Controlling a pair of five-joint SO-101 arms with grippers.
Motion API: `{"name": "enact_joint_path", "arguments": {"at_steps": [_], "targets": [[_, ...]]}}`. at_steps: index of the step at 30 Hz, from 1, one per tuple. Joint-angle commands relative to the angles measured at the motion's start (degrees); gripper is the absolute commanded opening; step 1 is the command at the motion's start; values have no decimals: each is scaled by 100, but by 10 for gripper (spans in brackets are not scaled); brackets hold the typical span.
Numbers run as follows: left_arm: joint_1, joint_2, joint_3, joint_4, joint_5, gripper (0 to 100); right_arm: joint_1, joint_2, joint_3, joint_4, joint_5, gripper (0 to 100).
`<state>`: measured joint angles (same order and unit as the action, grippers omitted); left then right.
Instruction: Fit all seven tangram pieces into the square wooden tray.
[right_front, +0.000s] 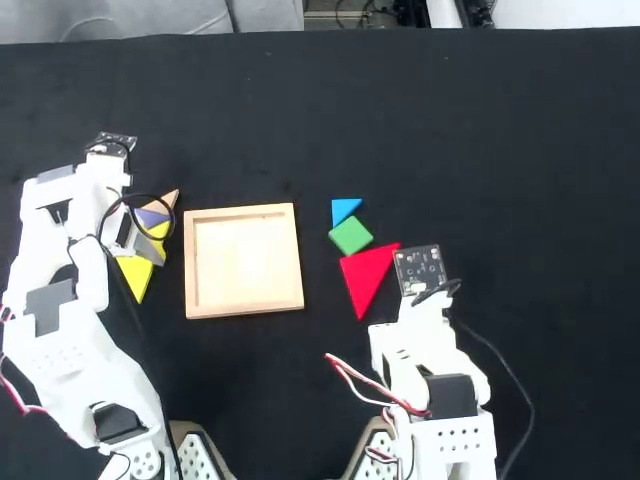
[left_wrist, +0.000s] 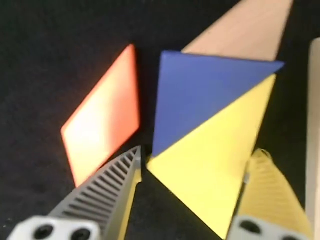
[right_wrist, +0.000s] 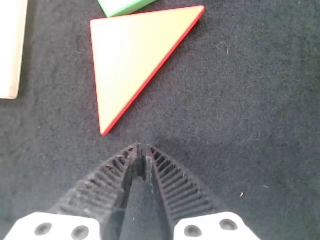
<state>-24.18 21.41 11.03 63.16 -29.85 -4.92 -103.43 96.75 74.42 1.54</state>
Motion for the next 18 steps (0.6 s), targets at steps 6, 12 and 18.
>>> {"name": "enact_joint_path", "arguments": {"at_steps": [6,12,18], "targets": [[127,9,-180,-158,44,289,97,-488,-13,35,-9,12],[-13,9,-189,-185,695,293,97,-488,-13,35,-9,12],[-13,9,-189,-158,730,293,97,-488,-13,35,-9,12]]}}
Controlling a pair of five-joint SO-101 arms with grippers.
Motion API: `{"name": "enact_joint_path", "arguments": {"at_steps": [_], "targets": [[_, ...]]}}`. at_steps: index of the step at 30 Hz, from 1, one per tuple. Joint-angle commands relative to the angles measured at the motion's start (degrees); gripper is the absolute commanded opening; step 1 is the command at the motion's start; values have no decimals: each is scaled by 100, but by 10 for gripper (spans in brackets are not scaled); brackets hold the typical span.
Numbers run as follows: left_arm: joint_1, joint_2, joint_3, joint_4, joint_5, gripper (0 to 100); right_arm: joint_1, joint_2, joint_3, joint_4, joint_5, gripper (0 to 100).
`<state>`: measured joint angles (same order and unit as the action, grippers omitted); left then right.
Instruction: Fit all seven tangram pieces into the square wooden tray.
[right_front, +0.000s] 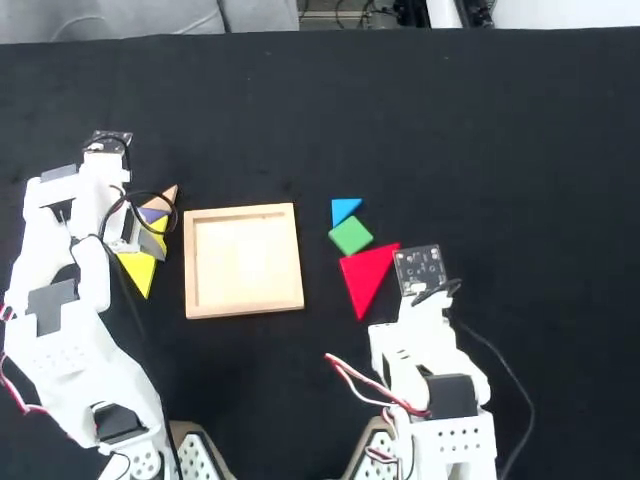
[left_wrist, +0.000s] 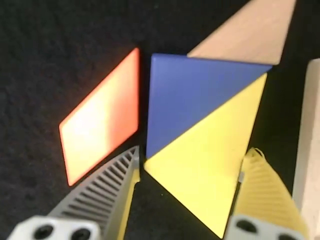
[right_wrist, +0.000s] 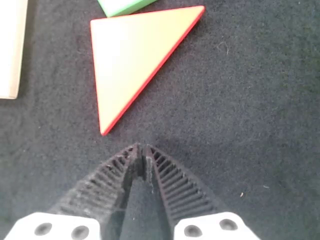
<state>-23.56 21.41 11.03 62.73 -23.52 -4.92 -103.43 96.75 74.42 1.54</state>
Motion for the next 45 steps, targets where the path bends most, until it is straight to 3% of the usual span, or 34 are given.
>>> {"name": "enact_joint_path", "arguments": {"at_steps": [1,18,22,25,33,39,45], "targets": [[-75,9,-189,-114,97,293,97,-488,-13,35,-9,12],[-22,-44,-171,105,44,288,97,-488,-13,35,-9,12],[-40,-88,-198,211,-738,288,97,-488,-13,35,-9,12],[-31,-369,-286,730,-1310,288,97,-488,-13,35,-9,12],[22,-1943,-382,1459,-2295,288,97,-488,-13,35,-9,12],[971,-3200,-295,2013,-3095,288,97,-488,-13,35,-9,12],[2413,-3218,-224,1952,-3508,288,97,-488,-13,35,-9,12]]}}
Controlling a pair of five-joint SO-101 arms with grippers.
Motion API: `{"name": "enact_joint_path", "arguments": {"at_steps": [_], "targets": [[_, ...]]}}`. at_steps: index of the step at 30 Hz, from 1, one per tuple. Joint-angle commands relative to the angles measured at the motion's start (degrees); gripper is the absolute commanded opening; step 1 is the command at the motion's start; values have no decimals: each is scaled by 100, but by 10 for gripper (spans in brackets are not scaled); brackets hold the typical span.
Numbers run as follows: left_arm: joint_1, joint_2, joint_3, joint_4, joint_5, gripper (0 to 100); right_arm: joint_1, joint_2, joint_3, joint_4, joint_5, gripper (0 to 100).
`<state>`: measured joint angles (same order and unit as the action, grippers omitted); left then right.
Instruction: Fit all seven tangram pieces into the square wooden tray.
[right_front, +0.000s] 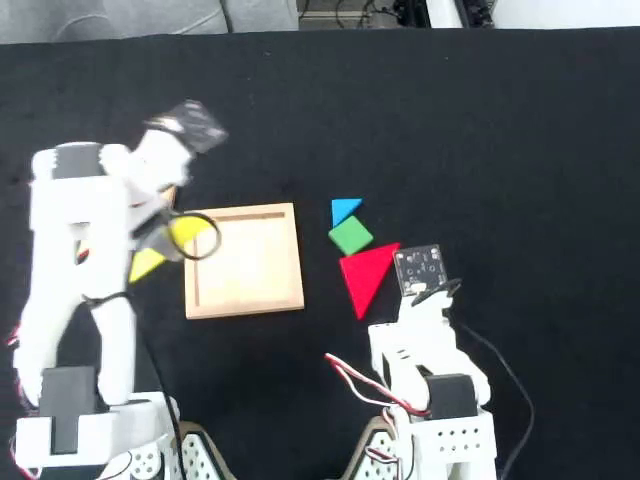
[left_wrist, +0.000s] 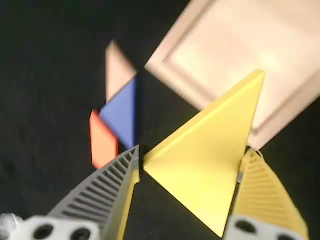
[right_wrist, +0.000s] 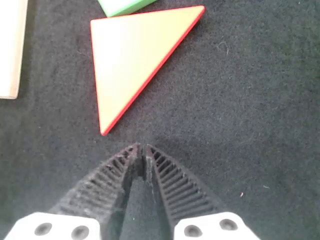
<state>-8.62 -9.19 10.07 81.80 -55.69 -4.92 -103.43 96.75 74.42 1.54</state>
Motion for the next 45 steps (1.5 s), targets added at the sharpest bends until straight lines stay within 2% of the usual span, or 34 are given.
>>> {"name": "enact_joint_path", "arguments": {"at_steps": [1,6,11,14,19,38,42,45], "targets": [[1121,-88,-119,-26,-352,288,97,-488,-13,35,-9,12],[1701,422,-127,-580,-387,288,97,-488,-13,35,-9,12],[1956,1099,-127,-765,-413,288,97,-488,-13,35,-9,12],[2141,1495,-127,-791,-756,288,97,-488,-13,35,-9,12],[2141,1996,-127,-1319,-888,288,97,-488,-13,35,-9,12],[2141,2233,-110,-958,-888,296,88,-488,-13,35,-9,12],[2141,2215,-101,-985,-563,367,88,-488,-13,35,-9,12],[2141,2215,-127,-993,-519,371,88,-488,-13,35,-9,12]]}}
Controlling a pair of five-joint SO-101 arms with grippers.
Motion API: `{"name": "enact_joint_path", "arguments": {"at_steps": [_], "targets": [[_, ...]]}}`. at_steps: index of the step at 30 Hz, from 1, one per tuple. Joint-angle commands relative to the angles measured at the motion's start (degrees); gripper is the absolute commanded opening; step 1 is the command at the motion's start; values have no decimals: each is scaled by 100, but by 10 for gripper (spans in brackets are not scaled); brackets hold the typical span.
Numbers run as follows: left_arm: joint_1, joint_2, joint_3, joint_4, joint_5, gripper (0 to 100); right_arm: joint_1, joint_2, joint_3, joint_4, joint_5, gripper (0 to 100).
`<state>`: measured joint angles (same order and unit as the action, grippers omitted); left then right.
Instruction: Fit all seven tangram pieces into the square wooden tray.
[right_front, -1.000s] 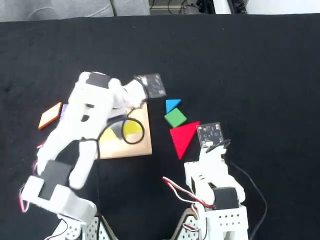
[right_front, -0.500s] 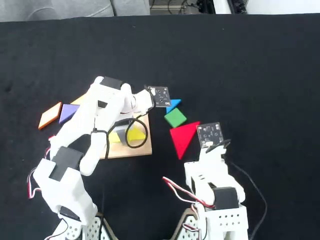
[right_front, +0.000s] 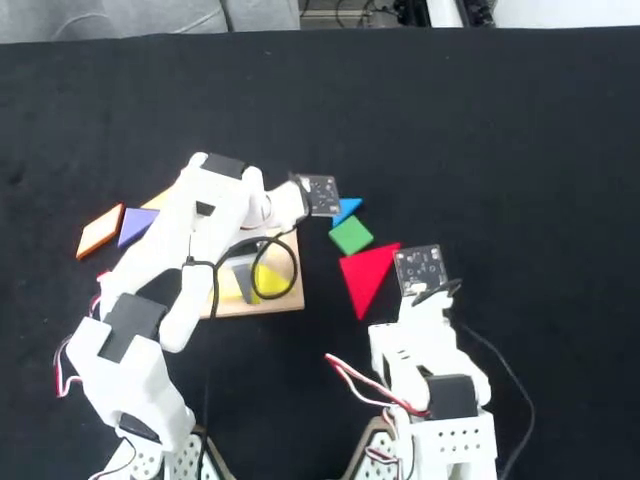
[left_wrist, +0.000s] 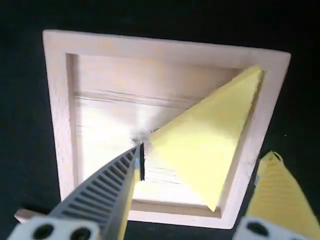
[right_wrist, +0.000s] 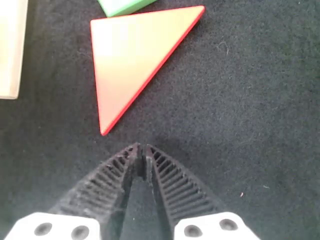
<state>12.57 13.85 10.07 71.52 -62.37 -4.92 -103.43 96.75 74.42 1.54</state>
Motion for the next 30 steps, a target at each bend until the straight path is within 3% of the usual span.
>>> {"name": "enact_joint_path", "arguments": {"at_steps": [1,7,12,15,22,30], "targets": [[31,-88,-127,53,79,371,88,-488,-13,35,-9,12],[-110,-97,-426,35,88,370,88,-488,-13,35,-9,12],[-453,-35,-1455,26,1380,370,97,-488,-13,35,-9,12],[-303,-35,-1349,-114,1899,370,97,-488,-13,35,-9,12],[-22,-35,-426,-1231,2163,370,97,-488,-13,35,-9,12],[22,-35,-119,-1310,2163,370,97,-488,-13,35,-9,12]]}}
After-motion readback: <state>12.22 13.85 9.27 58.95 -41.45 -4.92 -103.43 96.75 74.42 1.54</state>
